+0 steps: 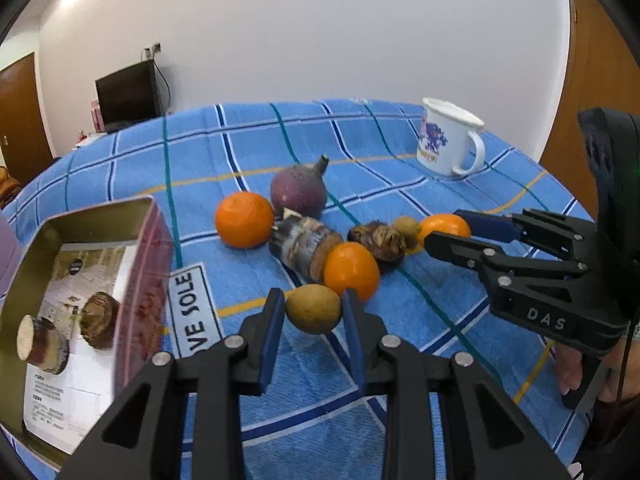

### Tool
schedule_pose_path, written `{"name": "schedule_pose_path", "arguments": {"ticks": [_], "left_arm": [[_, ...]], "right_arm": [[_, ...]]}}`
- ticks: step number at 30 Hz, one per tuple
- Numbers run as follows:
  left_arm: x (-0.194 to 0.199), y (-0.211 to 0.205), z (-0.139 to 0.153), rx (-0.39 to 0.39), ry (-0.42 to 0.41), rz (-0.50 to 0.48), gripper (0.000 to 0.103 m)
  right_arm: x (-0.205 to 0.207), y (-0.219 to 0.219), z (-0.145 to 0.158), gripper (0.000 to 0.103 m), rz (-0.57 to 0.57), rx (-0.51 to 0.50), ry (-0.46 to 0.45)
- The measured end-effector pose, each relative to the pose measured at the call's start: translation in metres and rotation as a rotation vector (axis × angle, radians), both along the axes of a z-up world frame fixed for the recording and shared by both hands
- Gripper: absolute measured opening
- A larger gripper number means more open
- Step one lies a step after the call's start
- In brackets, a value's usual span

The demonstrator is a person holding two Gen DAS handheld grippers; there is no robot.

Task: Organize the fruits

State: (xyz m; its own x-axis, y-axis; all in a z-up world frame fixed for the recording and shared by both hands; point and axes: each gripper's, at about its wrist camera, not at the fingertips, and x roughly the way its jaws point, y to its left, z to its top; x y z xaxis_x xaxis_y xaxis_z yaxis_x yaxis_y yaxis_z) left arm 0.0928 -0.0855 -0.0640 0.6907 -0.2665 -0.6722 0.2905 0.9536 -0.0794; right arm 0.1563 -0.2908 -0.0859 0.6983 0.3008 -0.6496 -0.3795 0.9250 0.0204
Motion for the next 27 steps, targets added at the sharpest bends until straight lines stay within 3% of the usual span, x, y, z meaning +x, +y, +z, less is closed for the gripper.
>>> {"name": "schedule_pose_path", "arguments": {"ticks": [27], "left_arm": [[-0.022,0.002,0.017,0.017,-0.162,0.046,0.031]], "right_arm": [[-0.023,-0.002,0.016,0.04,0.05,0.051,-0.141]]}}
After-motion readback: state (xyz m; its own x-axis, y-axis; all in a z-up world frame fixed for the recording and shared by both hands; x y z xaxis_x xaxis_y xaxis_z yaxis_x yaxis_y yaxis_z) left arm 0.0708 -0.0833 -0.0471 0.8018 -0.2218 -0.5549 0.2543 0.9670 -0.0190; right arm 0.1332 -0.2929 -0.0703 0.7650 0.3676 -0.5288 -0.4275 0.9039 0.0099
